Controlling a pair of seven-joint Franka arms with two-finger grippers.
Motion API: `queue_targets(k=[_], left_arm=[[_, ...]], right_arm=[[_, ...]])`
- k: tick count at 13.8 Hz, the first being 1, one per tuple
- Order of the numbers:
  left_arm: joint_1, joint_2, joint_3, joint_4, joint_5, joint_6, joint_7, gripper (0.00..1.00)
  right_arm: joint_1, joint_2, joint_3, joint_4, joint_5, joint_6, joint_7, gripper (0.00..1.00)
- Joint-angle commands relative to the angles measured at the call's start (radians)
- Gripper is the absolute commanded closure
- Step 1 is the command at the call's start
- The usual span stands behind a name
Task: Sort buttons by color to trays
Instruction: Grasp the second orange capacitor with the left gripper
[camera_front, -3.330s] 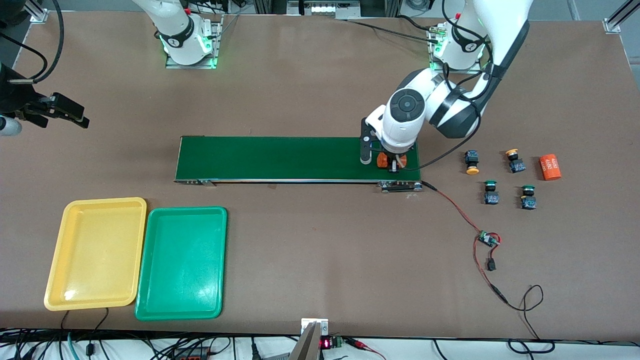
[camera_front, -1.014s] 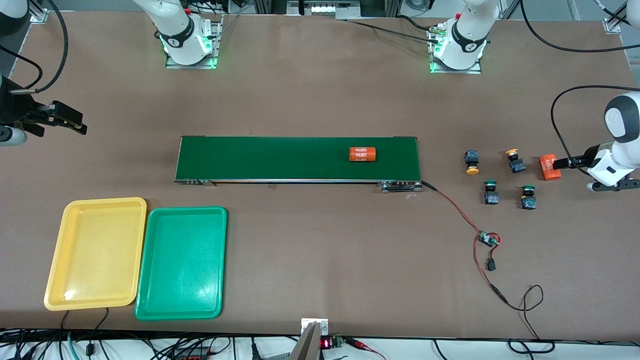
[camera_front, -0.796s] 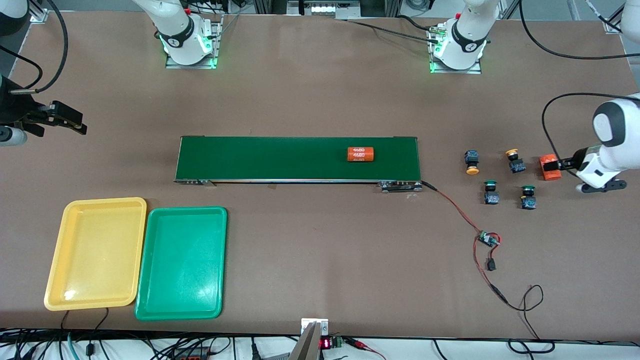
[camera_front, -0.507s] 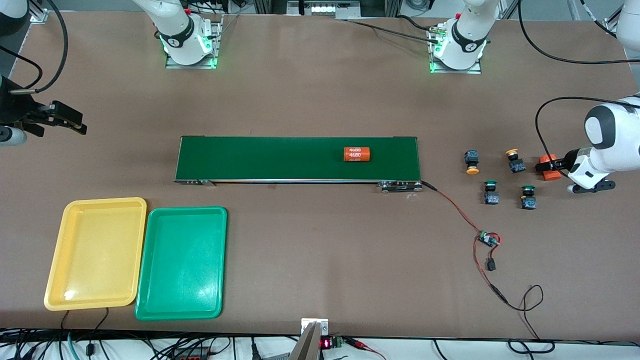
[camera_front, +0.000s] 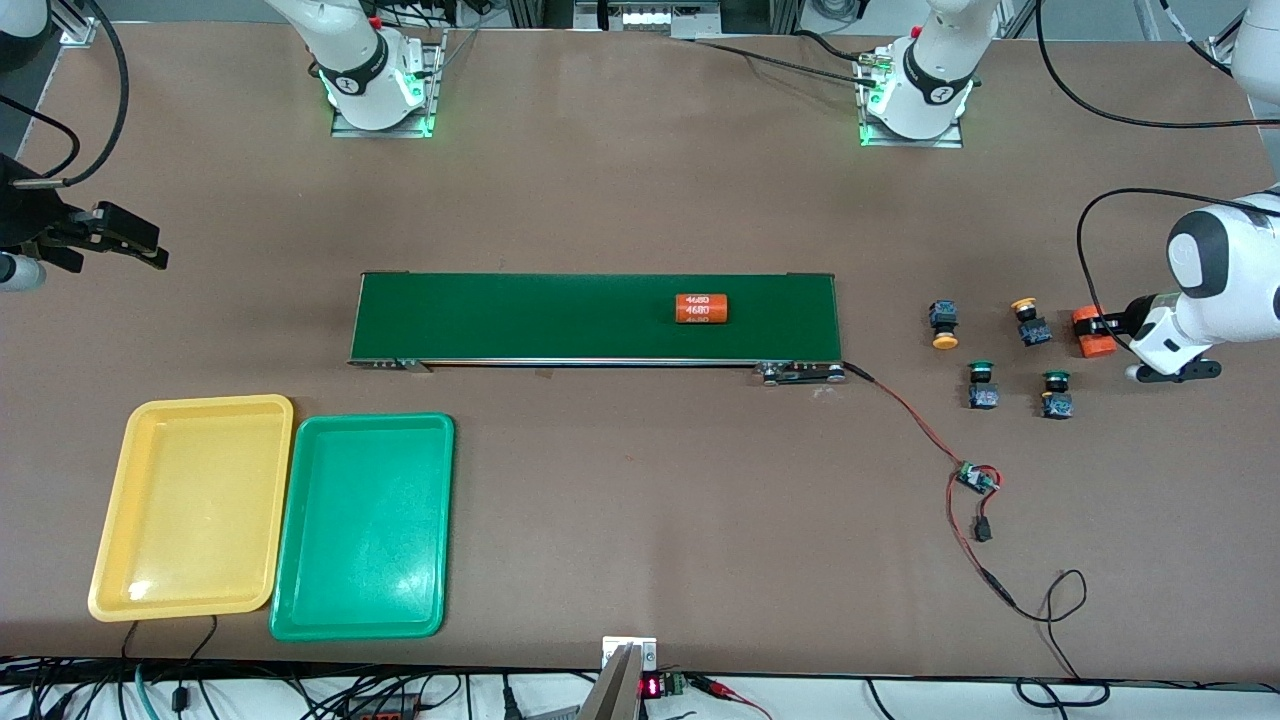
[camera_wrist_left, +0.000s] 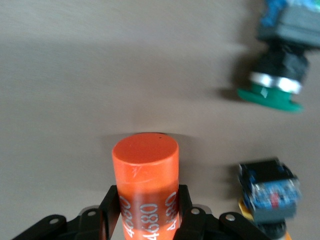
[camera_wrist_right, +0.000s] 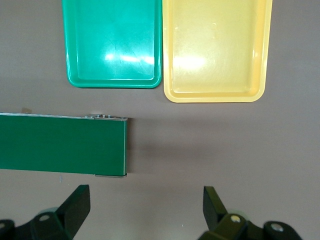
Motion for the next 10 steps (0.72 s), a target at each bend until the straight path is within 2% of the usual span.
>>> queue_targets(k=[1, 2, 5, 10], left_arm=[[0.000, -0.121, -0.100, -0.005, 0.021, -0.064, 0.110, 1.00], [-0.041, -0.169, -0.141, -0.002, 0.028, -0.065, 0.185, 1.00], [-0.169, -0.276, -0.160, 0.002, 0.034, -0.139, 0.218, 1.00], [-0.354, -0.307, -0.283, 0.004, 0.033, -0.168, 0.259, 1.00]], right_arm=[[-0.022, 0.008, 0.005, 0.019, -0.008, -0.017, -0.020, 0.00], [-0.022, 0.010, 0.005, 0.019, -0.008, -0.016, -0.022, 0.00], [-0.022, 0.010, 0.005, 0.019, -0.008, -0.016, -0.022, 0.00], [-0.021, 0.010, 0.005, 0.019, -0.008, -0.017, -0.022, 0.00]])
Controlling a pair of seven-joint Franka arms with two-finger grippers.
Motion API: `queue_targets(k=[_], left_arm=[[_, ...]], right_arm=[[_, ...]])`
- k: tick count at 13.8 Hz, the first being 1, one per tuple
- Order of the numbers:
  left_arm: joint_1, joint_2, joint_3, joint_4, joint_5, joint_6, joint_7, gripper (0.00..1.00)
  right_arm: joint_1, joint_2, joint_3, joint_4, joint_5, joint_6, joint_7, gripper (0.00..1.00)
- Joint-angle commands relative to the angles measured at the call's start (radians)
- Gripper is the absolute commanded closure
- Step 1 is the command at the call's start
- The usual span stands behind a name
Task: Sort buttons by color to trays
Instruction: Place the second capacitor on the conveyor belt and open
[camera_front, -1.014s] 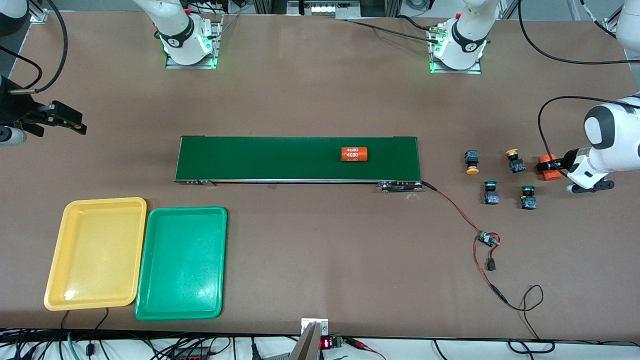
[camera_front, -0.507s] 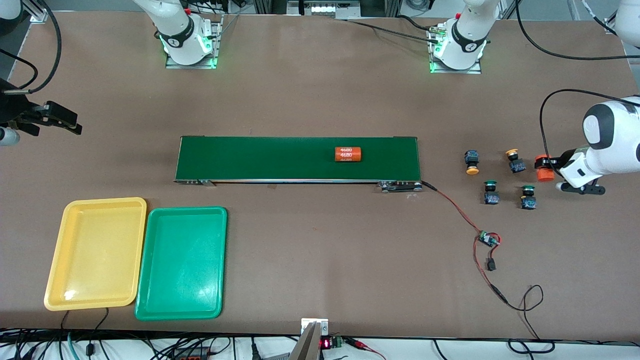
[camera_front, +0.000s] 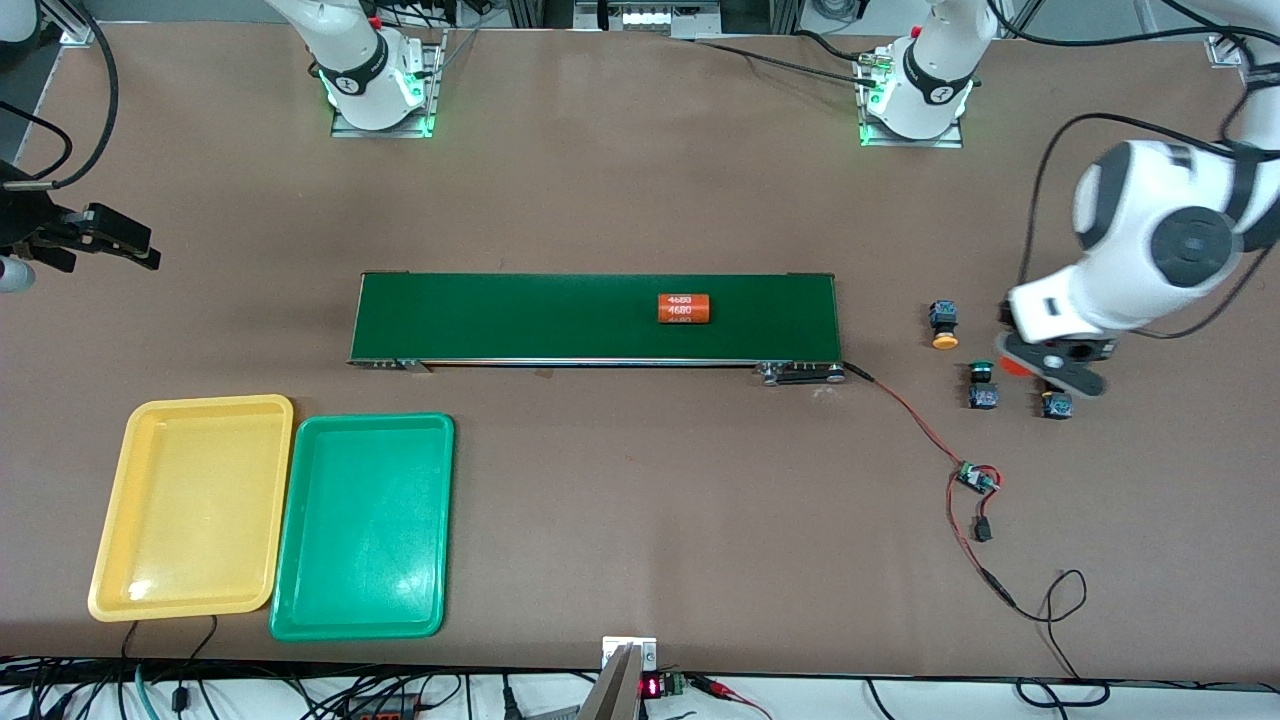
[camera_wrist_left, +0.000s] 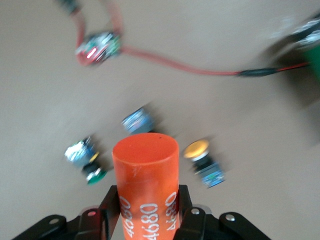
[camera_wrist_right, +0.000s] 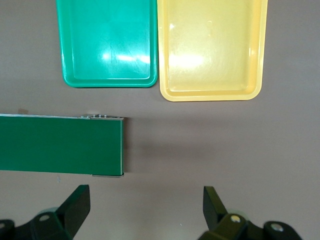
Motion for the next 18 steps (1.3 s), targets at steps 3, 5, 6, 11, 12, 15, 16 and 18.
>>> queue_targets(k=[3, 5, 6, 11, 12, 15, 16, 18], left_arm=[[-0.188, 0.046, -0.095, -0.013, 0.028, 0.009, 0.098, 1.00], [-0.258, 0.104, -0.095, 0.006, 0.089, 0.056, 0.196, 0.99], [-0.266, 0.130, -0.095, 0.011, 0.113, 0.069, 0.231, 0.99], [-0.288, 0.225, -0.095, 0.054, 0.125, 0.084, 0.350, 1.00], [-0.303, 0.230, -0.095, 0.059, 0.125, 0.084, 0.350, 1.00], [-0.340, 0.236, -0.095, 0.060, 0.125, 0.086, 0.348, 1.00], [-0.342, 0.238, -0.096, 0.060, 0.125, 0.086, 0.350, 0.99], [-0.357, 0.238, -0.098, 0.059, 0.125, 0.084, 0.350, 0.98]], right_arm=[[-0.007, 0.006, 0.007, 0.019, -0.008, -0.016, -0.016, 0.00], [-0.006, 0.006, 0.007, 0.020, -0.008, -0.016, -0.018, 0.00], [-0.006, 0.006, 0.007, 0.019, -0.008, -0.016, -0.018, 0.00], [-0.006, 0.006, 0.007, 0.020, -0.008, -0.015, -0.021, 0.00], [-0.006, 0.006, 0.009, 0.020, -0.008, -0.015, -0.021, 0.00], [-0.007, 0.006, 0.009, 0.020, -0.008, -0.016, -0.022, 0.00], [-0.007, 0.006, 0.009, 0.020, -0.008, -0.015, -0.022, 0.00], [-0.007, 0.006, 0.009, 0.020, -0.008, -0.015, -0.022, 0.00]])
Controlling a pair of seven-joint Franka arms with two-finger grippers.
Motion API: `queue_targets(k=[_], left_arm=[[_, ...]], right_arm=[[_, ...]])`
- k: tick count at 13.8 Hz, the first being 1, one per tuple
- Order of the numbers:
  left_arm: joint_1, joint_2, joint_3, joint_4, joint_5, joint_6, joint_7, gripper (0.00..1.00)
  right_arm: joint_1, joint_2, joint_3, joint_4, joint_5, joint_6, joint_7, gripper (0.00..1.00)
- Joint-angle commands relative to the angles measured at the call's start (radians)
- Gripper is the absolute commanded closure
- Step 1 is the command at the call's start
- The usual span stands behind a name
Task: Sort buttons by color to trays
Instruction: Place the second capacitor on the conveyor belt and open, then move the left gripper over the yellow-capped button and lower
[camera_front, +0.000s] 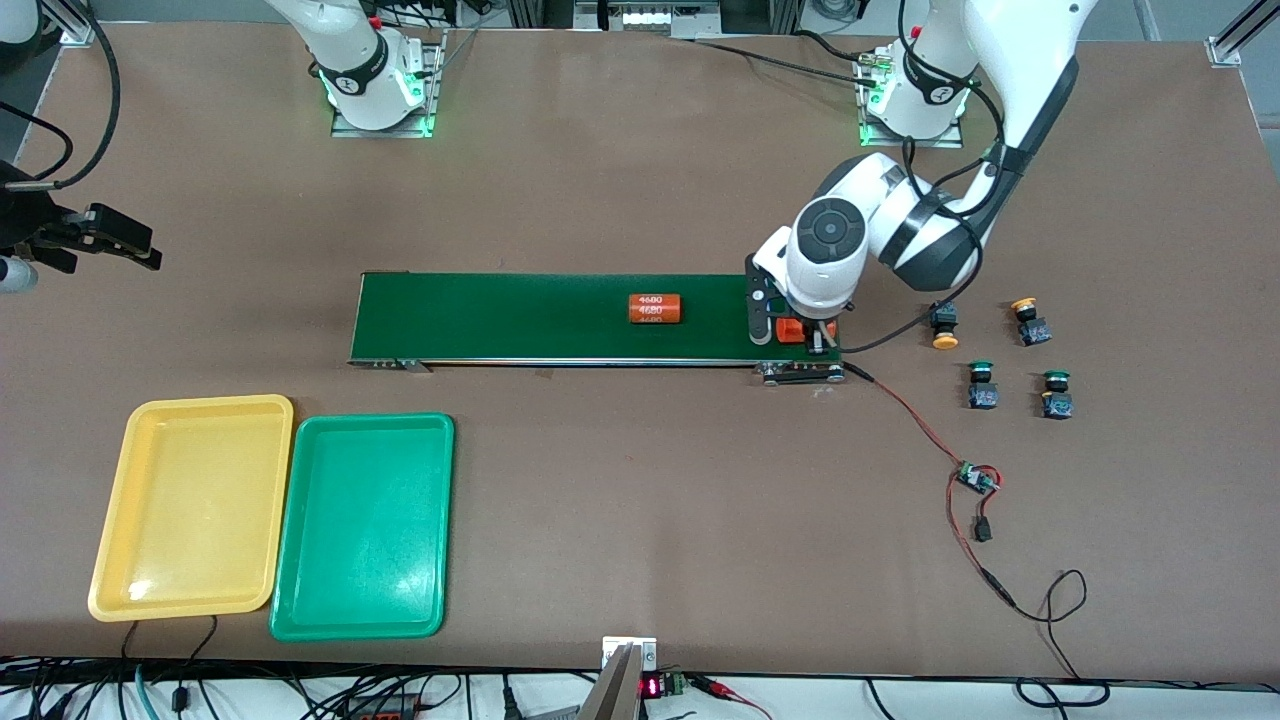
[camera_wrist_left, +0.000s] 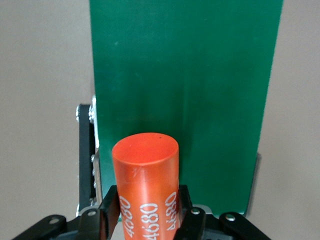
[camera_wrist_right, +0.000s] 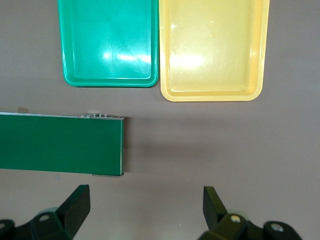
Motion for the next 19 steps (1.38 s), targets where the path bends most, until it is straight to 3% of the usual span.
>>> queue_targets(k=[1, 3, 4, 5, 6, 9, 12, 16, 19], left_arm=[[-0.026, 0.005, -0.003, 0.019, 0.023, -0.014, 0.014, 0.97], [-0.042, 0.005, -0.003, 0.016, 0.023, -0.014, 0.014, 0.94], [-0.043, 0.007, -0.003, 0.012, 0.023, -0.012, 0.013, 0.82], [-0.046, 0.014, -0.003, 0.010, 0.023, -0.006, 0.013, 0.48], [-0.046, 0.013, -0.003, 0.007, 0.023, -0.003, 0.016, 0.00], [-0.034, -0.039, 0.011, 0.012, 0.013, -0.004, 0.016, 0.00], [0.029, -0.077, 0.085, 0.018, 0.005, -0.003, 0.016, 0.00], [0.157, -0.042, 0.158, 0.018, 0.003, 0.046, -0.007, 0.00], [0.185, -0.030, 0.236, 0.015, -0.036, 0.063, -0.120, 0.00]], right_arm=[[-0.008, 0.005, 0.008, 0.020, -0.008, -0.015, -0.013, 0.00], [-0.003, 0.005, 0.008, 0.020, -0.008, -0.015, -0.013, 0.00], [-0.003, 0.005, 0.008, 0.020, -0.008, -0.015, -0.013, 0.00], [-0.002, 0.005, 0.008, 0.020, -0.008, -0.016, -0.011, 0.00], [-0.002, 0.005, 0.008, 0.020, -0.008, -0.015, -0.013, 0.00], [-0.002, 0.005, 0.008, 0.020, -0.011, -0.015, -0.013, 0.00], [0.000, 0.005, 0.014, 0.020, -0.040, -0.015, -0.013, 0.00], [0.000, 0.005, 0.014, 0.020, -0.040, -0.015, -0.013, 0.00], [0.000, 0.005, 0.014, 0.020, -0.040, -0.015, -0.013, 0.00]])
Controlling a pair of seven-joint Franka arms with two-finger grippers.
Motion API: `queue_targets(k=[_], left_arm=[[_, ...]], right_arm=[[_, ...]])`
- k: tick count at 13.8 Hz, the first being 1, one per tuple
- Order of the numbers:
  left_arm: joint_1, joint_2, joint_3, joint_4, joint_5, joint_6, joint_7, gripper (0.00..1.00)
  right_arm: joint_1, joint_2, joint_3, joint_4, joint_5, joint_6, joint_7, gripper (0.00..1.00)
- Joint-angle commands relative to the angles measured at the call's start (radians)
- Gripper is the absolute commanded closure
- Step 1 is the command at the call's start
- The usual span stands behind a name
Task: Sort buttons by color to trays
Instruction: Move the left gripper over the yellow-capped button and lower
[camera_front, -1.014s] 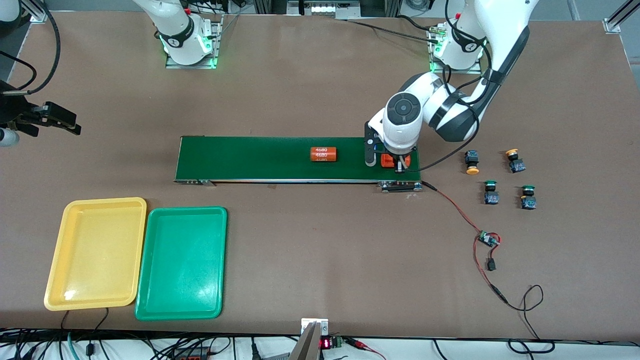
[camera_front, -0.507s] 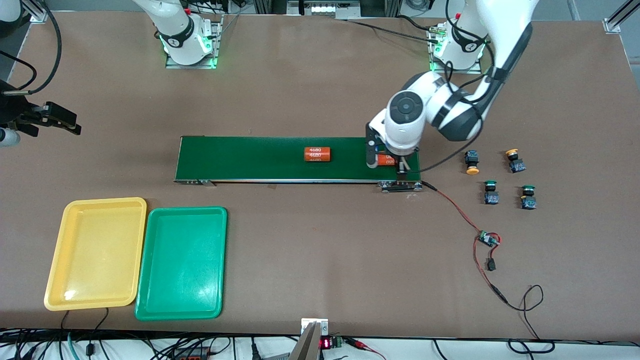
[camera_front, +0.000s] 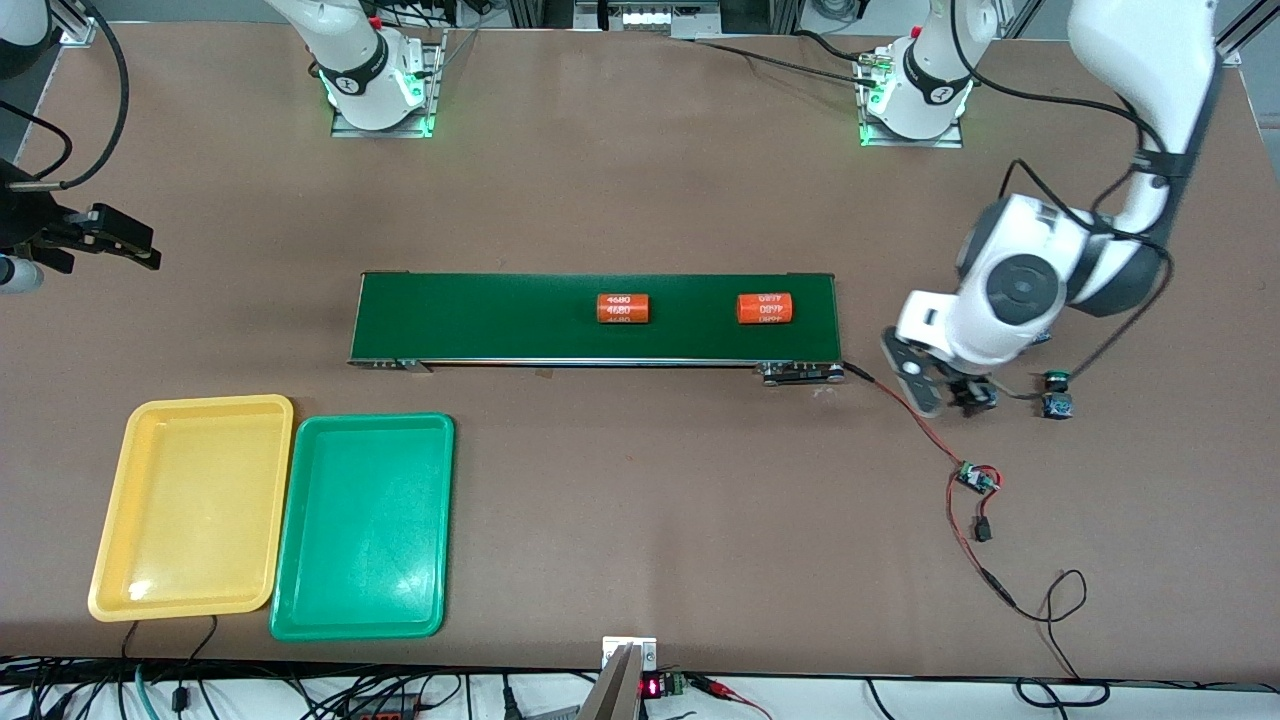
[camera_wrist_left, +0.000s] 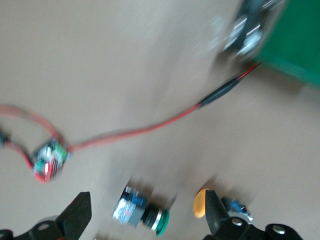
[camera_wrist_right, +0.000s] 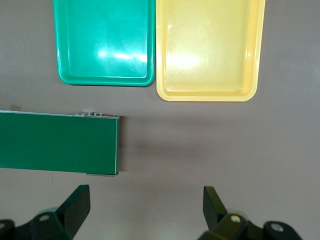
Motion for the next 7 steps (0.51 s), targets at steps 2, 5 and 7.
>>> queue_targets(k=[2, 5, 7], left_arm=[[0.031, 0.002, 0.045, -0.021, -0.098, 0.006, -0.189, 0.00], [0.059, -0.007, 0.051, -0.059, -0.119, -0.043, -0.417, 0.00], [0.060, -0.010, 0.051, -0.088, -0.145, -0.065, -0.562, 0.00]], right_arm=[[-0.002, 0.005, 0.005, 0.019, -0.012, -0.016, -0.005, 0.00], [-0.002, 0.005, 0.005, 0.019, -0.012, -0.016, 0.000, 0.00], [-0.002, 0.005, 0.005, 0.019, -0.012, -0.022, 0.000, 0.00]])
